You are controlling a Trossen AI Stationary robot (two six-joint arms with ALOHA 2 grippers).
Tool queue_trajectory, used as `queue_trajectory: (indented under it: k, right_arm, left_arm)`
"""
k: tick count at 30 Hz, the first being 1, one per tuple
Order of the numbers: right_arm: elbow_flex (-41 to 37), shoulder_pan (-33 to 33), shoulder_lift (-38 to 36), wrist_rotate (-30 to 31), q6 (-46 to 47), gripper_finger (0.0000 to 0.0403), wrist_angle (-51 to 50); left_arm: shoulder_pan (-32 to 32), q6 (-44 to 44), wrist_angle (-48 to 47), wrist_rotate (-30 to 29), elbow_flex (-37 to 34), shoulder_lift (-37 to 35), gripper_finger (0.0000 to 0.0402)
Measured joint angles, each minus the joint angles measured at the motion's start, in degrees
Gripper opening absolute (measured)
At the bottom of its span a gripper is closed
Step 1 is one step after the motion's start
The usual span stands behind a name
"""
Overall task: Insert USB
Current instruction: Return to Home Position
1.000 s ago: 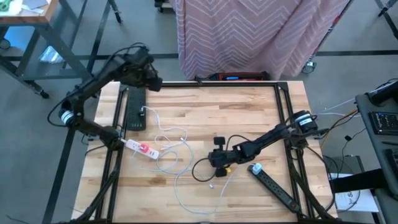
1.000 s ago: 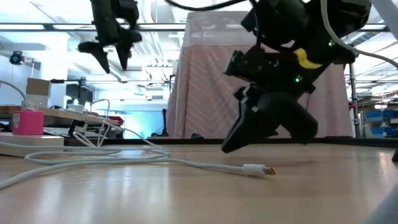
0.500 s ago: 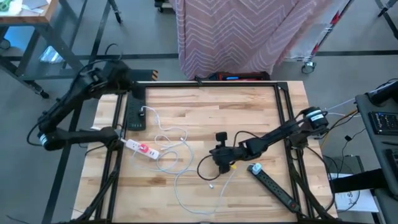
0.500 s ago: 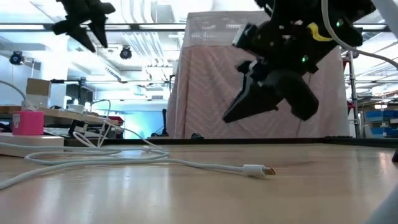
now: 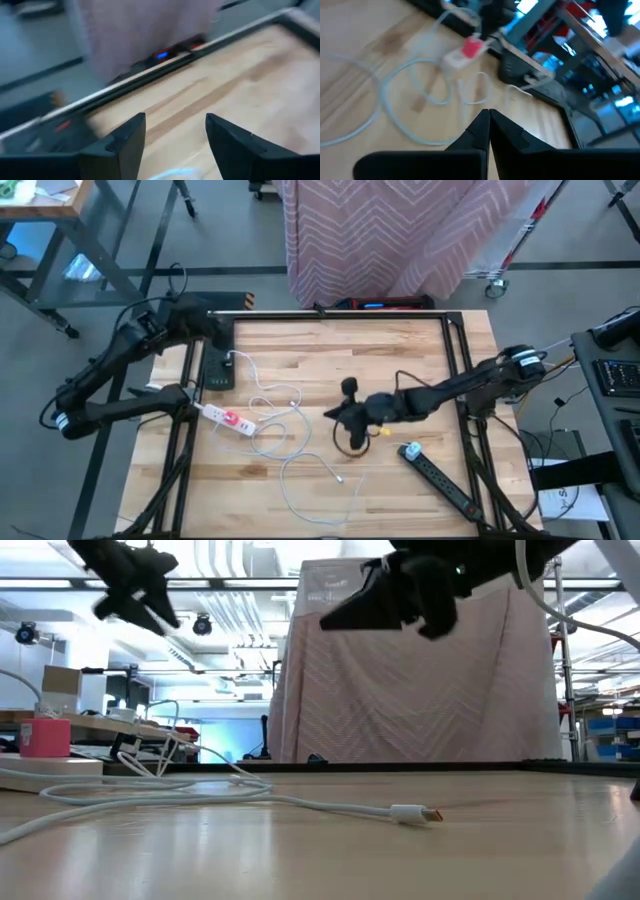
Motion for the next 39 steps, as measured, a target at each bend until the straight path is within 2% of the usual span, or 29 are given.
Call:
queue_trajectory:
  k: [4,7,12,16,18,20,23,27,31,39]
  right_arm:
    - [0.00,-3.96,-4.53,0.07,4.39,0.0000,-1.45]
    - [0.00,-6.53,-8.58,0.06,6.00,0.0000,-4.52]
    - [-0.20,-8.80,-15.42,-1.11,6.95,0.0000,-12.21]
    - [-3.13,-9.04,-20.99,-4.45,7.10,0.0000,-15.52]
    - [-5.68,-8.54,-23.50,-4.58,8.26,0.0000,-15.38]
    - [-8.70,-8.22,-25.64,-4.55,10.35,0.0000,-15.07]
    - [-12.89,-8.22,-27.75,-4.49,14.13,0.0000,-12.88]
    - [-16.31,-8.22,-28.41,-4.45,16.18,0.0000,-9.09]
    - [-17.00,-8.87,-28.32,-4.50,15.13,0.0000,-7.51]
    - [-17.39,-9.48,-30.48,-5.04,14.40,0.0000,-5.59]
  left_arm:
    - [-0.42,4.66,16.17,12.11,-9.28,-3.01,0.0191]
    - [-0.95,4.43,31.11,20.55,-17.96,-5.87,0.0188]
    - [-2.61,3.95,49.36,28.37,-30.96,-10.83,0.0185]
    - [-9.58,3.53,64.22,35.87,-40.50,-13.71,0.0188]
    - [-14.81,3.07,70.59,33.73,-44.86,-14.63,0.0191]
    - [-20.08,3.15,74.42,28.57,-48.26,-15.09,0.0194]
    - [-27.30,4.94,76.71,22.23,-51.69,-15.29,0.0199]
    - [-34.11,7.06,78.03,15.08,-52.40,-15.30,0.0204]
    - [-35.50,7.39,77.99,13.28,-51.74,-15.62,0.0206]
    - [-35.47,8.36,74.97,15.39,-51.66,-18.89,0.0194]
